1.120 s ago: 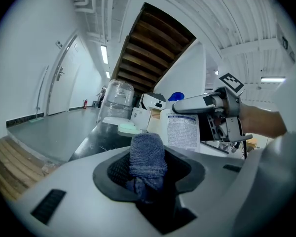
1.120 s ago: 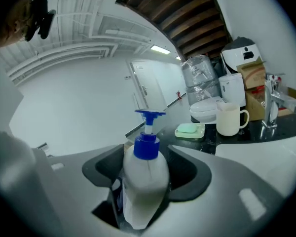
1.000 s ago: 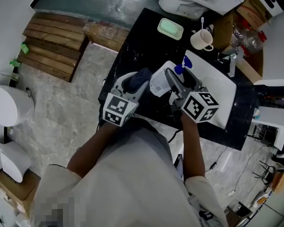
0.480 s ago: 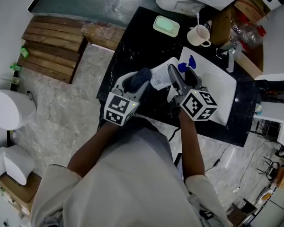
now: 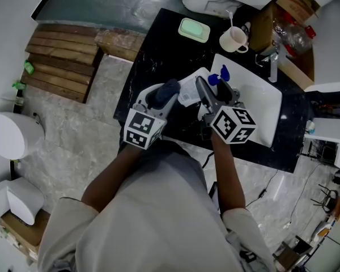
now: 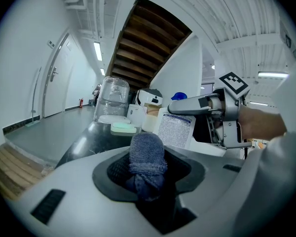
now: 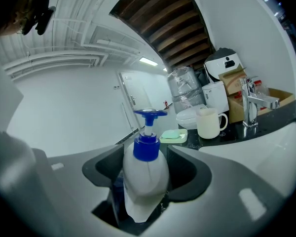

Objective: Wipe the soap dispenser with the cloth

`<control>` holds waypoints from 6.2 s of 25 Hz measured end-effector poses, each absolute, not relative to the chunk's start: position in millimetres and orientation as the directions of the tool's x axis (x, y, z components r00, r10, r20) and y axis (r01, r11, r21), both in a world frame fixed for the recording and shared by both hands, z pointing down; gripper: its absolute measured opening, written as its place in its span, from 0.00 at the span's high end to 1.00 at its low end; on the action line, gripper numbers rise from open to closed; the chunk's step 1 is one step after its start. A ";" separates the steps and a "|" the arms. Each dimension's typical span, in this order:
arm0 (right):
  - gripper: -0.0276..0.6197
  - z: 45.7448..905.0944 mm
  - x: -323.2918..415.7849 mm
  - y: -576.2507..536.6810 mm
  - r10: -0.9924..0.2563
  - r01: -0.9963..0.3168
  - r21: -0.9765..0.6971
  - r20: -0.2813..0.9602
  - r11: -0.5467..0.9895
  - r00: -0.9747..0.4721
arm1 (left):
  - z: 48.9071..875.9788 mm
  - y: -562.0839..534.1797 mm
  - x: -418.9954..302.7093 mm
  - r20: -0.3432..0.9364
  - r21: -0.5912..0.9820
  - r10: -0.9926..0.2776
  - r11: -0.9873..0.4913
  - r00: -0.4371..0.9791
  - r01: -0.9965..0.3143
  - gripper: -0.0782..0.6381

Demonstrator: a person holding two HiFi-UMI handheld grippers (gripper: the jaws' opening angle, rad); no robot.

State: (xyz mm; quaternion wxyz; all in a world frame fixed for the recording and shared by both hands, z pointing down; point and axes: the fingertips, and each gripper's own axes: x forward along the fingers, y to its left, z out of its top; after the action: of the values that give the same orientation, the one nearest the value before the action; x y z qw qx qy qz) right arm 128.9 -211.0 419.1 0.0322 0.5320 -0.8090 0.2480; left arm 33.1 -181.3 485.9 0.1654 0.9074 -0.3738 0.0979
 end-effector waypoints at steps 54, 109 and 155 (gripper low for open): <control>0.55 418.1 112.9 -207.5 -0.838 -0.883 -0.299 0.311 0.362 -0.449 | 422.0 -166.1 55.4 0.159 0.132 -0.649 -0.733 0.744 -0.667 0.68; 0.55 417.0 102.3 -202.9 -0.799 -0.878 -0.267 0.370 0.397 -0.474 | 467.2 -147.7 41.2 0.233 0.226 -0.612 -0.722 0.756 -0.654 0.68; 0.55 416.0 83.3 -180.6 -0.701 -0.765 -0.193 0.311 0.615 -0.642 | 492.9 -176.7 17.2 0.353 0.466 -0.562 -0.588 0.748 -0.661 0.68</control>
State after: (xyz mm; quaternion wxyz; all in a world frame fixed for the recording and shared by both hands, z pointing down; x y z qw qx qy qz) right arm 83.3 -180.6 416.0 0.1030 0.4105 -0.8926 0.1553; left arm 17.2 -176.7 492.9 0.2956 0.8870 -0.3447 0.0841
